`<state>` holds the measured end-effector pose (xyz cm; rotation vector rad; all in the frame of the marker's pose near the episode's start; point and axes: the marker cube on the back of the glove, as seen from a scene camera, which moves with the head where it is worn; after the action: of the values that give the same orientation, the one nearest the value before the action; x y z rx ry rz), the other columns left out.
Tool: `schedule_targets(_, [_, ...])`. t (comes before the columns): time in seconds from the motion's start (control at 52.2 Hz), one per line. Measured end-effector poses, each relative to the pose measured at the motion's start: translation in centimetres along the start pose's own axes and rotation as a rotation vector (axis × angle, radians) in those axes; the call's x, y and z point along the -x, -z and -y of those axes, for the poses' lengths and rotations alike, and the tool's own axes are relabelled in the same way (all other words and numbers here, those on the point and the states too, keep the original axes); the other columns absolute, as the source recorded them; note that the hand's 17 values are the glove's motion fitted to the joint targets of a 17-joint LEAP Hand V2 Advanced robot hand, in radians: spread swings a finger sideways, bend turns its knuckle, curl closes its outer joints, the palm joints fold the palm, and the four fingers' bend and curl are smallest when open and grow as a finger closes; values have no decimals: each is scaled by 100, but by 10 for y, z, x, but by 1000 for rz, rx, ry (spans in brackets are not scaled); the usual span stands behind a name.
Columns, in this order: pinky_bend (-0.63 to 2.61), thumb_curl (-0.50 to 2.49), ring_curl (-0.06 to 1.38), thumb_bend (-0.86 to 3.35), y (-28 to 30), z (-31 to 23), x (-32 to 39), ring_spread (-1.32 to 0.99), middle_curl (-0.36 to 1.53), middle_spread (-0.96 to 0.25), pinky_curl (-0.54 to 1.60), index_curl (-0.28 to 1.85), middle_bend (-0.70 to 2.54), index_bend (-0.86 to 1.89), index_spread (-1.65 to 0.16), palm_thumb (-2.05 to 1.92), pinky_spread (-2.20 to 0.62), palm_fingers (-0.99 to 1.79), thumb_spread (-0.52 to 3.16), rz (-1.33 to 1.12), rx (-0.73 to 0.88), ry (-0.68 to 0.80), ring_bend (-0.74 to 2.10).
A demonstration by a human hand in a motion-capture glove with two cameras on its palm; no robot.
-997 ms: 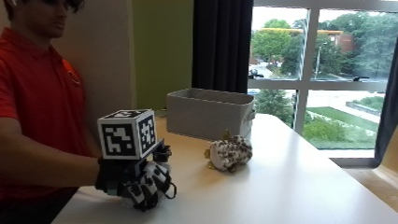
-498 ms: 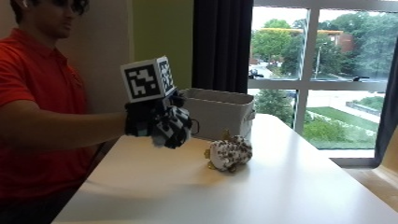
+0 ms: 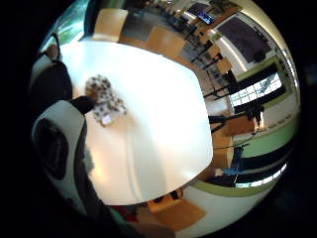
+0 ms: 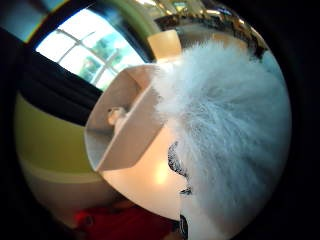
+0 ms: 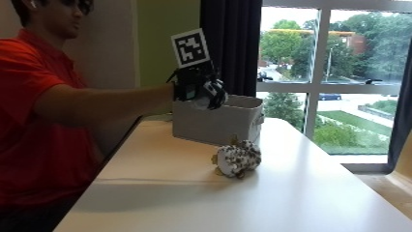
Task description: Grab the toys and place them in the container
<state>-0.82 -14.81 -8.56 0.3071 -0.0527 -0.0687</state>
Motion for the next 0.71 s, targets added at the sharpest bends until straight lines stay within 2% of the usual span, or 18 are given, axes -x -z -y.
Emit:
schedule_targets(0.153, [93, 106, 54, 4, 11, 35, 41, -43, 71, -30, 43, 97, 87, 81, -26, 52, -42, 111, 43, -35, 10, 12, 109])
schedule_targets(0.326, [94, 110, 54, 2, 22, 59, 103, -43, 71, -30, 43, 97, 83, 79, -26, 51, -43, 109, 43, -25, 13, 138, 107])
schedule_targets(0.709, [96, 115, 54, -2, 19, 77, 218, -45, 71, -34, 43, 97, 72, 62, -30, 46, -43, 101, 50, 60, 61, 286, 103])
